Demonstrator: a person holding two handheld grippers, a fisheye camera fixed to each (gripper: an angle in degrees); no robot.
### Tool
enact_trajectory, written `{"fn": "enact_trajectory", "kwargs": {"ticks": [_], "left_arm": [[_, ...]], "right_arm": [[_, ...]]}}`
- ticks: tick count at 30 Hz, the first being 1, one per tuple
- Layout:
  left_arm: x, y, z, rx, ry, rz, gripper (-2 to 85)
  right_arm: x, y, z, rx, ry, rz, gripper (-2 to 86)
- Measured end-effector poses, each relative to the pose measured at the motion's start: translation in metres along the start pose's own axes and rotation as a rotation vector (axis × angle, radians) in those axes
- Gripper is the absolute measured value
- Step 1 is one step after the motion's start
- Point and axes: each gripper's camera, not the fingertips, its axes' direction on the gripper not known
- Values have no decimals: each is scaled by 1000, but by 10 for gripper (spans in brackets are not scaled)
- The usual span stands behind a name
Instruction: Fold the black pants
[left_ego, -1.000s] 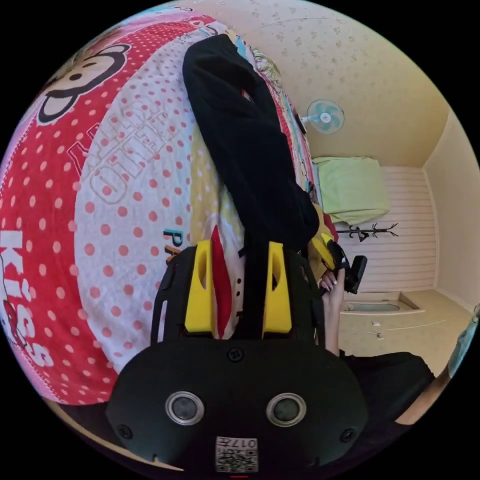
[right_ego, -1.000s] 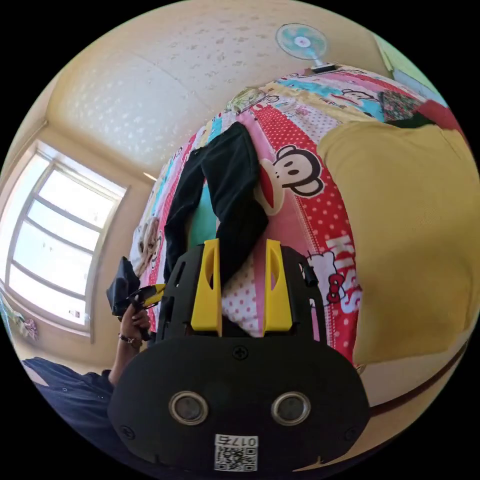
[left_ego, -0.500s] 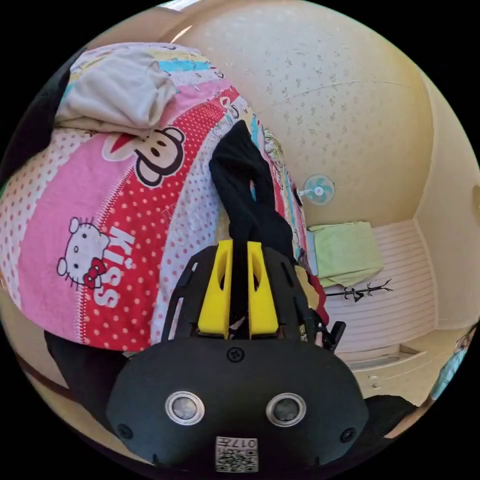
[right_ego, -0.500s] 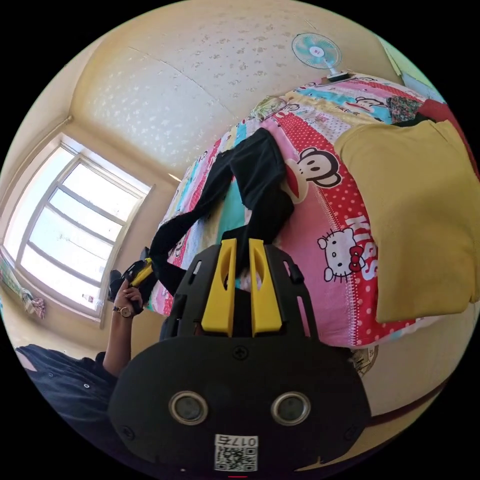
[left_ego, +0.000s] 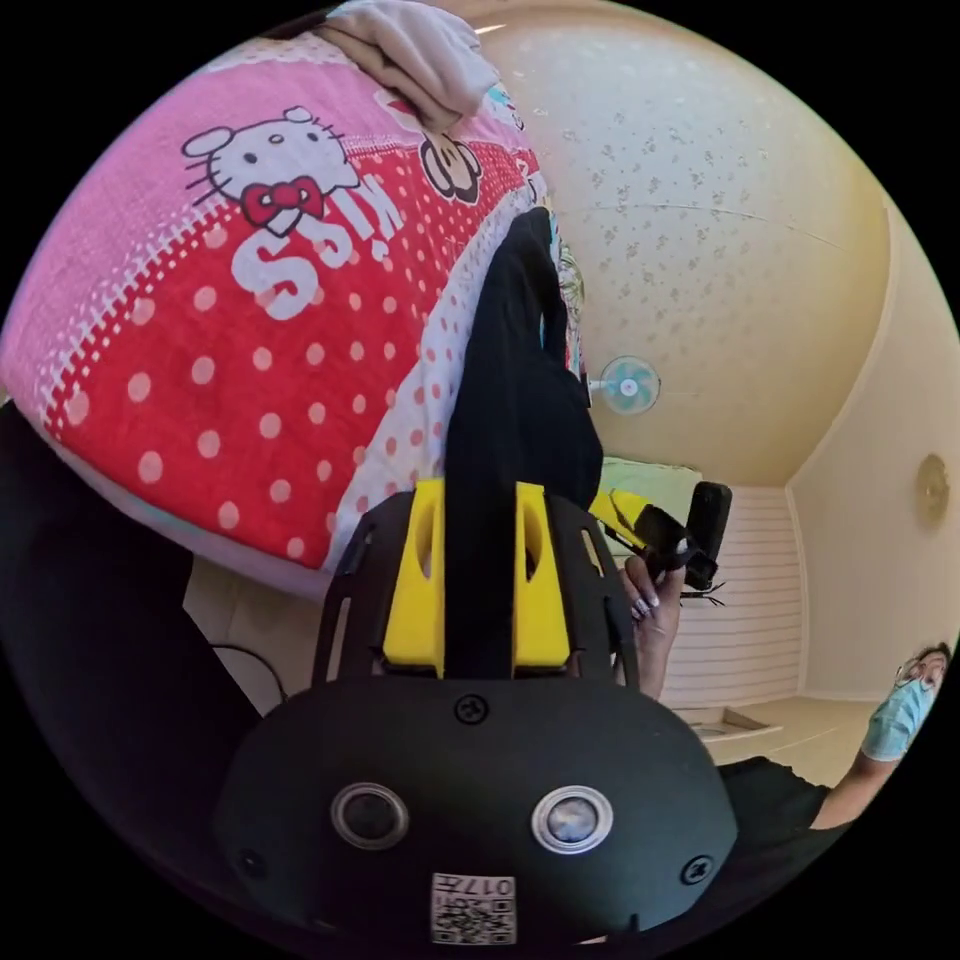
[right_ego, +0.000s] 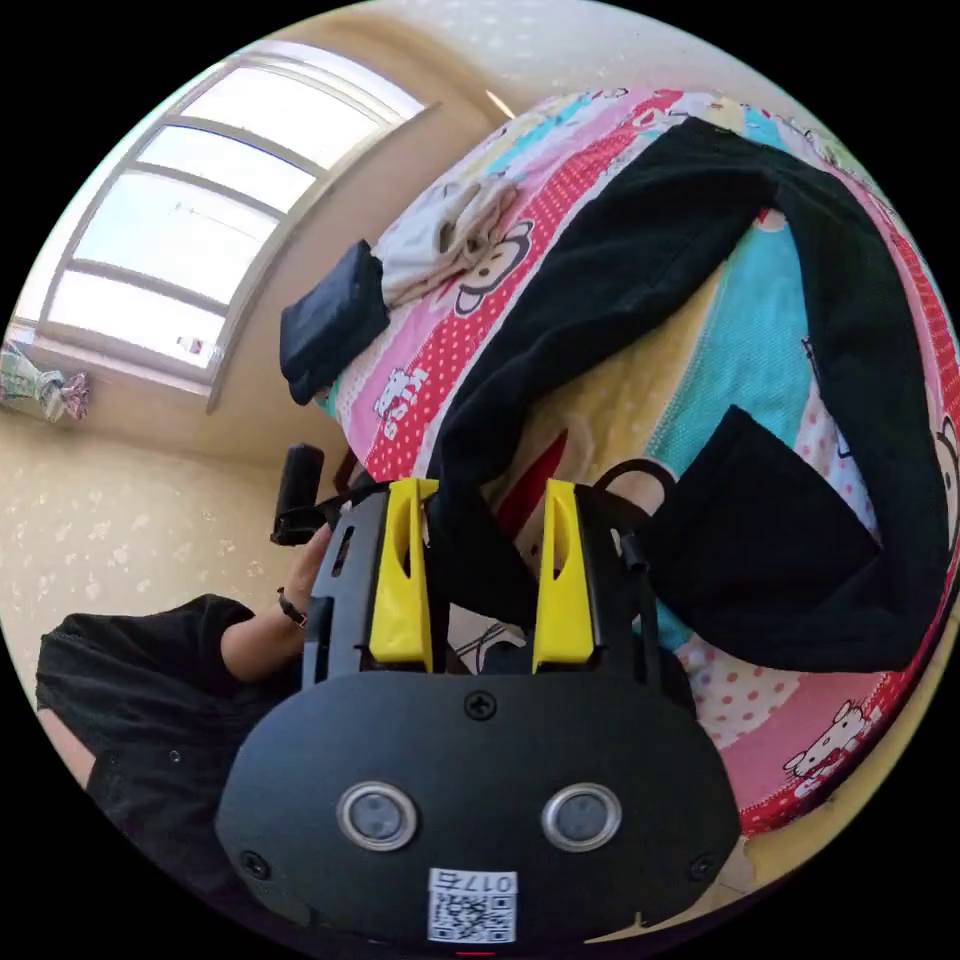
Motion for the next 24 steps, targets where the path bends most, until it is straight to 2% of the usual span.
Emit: {"fn": "enact_trajectory", "kwargs": {"ticks": [2,4,6,8,10,13,16,18,20,24], "left_arm": [[2,-6,-3,-77,-10,-5,57],[18,-12,-21,-86,-85,57,44],[34,-15,-25,-195,-18,103,43],[55,-9,-25,-284,-35,179,41],[69,5,-17,-358,-184,270,37],[46,22,-11,-313,-335,193,18],[34,44,-9,-242,-295,166,66],[47,58,2,-219,-311,230,79],[75,68,29,-253,-306,364,83],[147,81,135,-450,-275,664,120]], "right_arm": [[-11,-21,51,-240,38,-17,86],[-25,-23,55,-228,-31,-89,47],[-35,-17,41,-204,-86,-73,28],[-50,2,13,-157,-63,-132,21],[-47,14,3,-142,-56,-161,25],[-14,38,-6,-138,-126,-100,57],[33,88,-47,73,-227,18,61],[67,124,-74,213,-302,104,56],[109,164,-102,282,-309,204,40],[153,216,-142,383,-217,351,26]]}}
